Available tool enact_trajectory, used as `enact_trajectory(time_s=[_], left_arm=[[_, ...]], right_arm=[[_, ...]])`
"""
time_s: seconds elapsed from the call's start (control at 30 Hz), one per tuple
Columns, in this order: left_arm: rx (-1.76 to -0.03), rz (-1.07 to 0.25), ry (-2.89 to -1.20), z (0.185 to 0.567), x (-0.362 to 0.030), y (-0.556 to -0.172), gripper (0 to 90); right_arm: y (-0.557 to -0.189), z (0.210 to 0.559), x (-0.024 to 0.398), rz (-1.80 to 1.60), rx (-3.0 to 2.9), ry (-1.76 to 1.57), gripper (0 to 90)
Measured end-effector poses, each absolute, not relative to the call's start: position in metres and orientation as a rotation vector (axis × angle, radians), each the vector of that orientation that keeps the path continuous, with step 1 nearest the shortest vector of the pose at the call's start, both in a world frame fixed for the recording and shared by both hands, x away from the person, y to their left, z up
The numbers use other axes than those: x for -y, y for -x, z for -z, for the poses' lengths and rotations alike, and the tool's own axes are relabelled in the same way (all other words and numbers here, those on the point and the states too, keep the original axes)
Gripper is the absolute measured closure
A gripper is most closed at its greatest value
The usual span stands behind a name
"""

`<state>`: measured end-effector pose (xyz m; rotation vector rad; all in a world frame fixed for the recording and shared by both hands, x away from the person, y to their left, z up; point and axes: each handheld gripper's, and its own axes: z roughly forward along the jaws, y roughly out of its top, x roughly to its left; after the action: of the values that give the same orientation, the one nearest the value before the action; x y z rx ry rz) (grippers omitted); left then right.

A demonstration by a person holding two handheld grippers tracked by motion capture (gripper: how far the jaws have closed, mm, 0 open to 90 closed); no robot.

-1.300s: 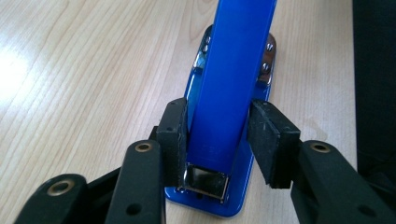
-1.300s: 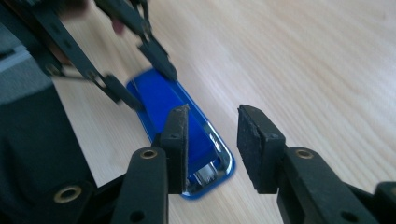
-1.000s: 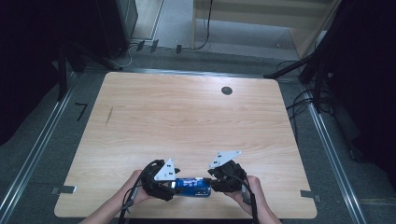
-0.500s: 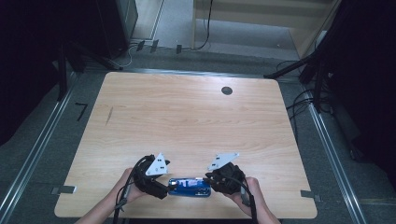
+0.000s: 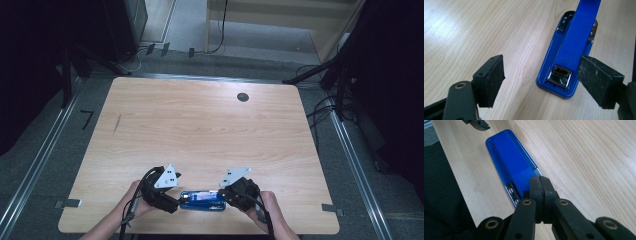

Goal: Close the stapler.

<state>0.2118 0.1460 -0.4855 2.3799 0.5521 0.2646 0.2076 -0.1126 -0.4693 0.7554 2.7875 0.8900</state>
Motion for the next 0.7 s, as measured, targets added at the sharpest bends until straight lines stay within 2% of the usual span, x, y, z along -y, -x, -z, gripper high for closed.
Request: enact_trajectory(time_s=[0.07, 0.1, 0.17, 0.2, 0.47, 0.7], left_arm=[[-0.555, -0.265, -2.382, 0.486, -0.147, -0.212, 21.6], [-0.56, -0.262, -2.378, 0.486, -0.147, -0.212, 21.1], [-0.559, -0.27, -2.381, 0.485, -0.148, -0.213, 20.5], [-0.564, -0.268, -2.374, 0.485, -0.149, -0.213, 20.1], [-0.612, -0.298, -2.348, 0.481, -0.156, -0.214, 16.3], [-0.677, -0.335, -2.327, 0.478, -0.169, -0.218, 13.5]], right_arm=[[-0.208, 0.469, 0.113, -0.899, -2.792, -0.77, 89.2], [-0.209, 0.47, 0.115, -0.921, -2.795, -0.777, 82.6], [-0.21, 0.469, 0.118, -0.994, -2.795, -0.809, 77.9], [-0.211, 0.467, 0.119, -1.027, -2.786, -0.809, 72.3], [-0.219, 0.46, 0.133, -1.011, -2.701, -0.89, 45.0], [-0.225, 0.456, 0.156, -0.972, -2.609, -0.991, 28.5]])
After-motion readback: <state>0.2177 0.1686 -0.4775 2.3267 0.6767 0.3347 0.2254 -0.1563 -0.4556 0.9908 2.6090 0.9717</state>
